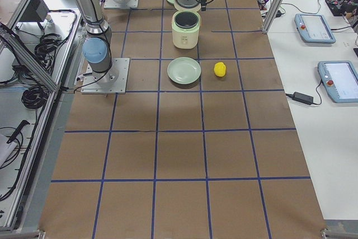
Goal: Press rice cooker button
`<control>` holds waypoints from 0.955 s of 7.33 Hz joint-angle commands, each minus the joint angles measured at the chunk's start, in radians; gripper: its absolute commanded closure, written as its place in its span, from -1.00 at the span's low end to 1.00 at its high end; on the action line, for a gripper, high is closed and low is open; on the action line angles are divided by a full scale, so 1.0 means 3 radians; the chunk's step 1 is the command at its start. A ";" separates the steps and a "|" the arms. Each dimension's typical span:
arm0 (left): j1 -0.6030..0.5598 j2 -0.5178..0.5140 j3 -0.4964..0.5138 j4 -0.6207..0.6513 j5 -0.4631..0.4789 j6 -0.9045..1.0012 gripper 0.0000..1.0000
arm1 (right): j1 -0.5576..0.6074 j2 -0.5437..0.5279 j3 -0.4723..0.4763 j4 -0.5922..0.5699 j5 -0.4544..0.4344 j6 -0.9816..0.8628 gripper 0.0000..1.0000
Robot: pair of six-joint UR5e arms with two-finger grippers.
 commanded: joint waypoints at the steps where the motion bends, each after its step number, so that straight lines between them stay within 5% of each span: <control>1: 0.0000 -0.0002 0.0000 0.0000 0.0000 0.0000 -1.00 | -0.0114 -0.0006 0.0005 0.0060 0.0011 -0.0239 -1.00; 7: 0.0000 -0.0002 0.0000 0.0000 0.0000 0.0000 -1.00 | -0.0006 -0.0098 0.0102 0.0060 0.0067 -0.0193 -1.00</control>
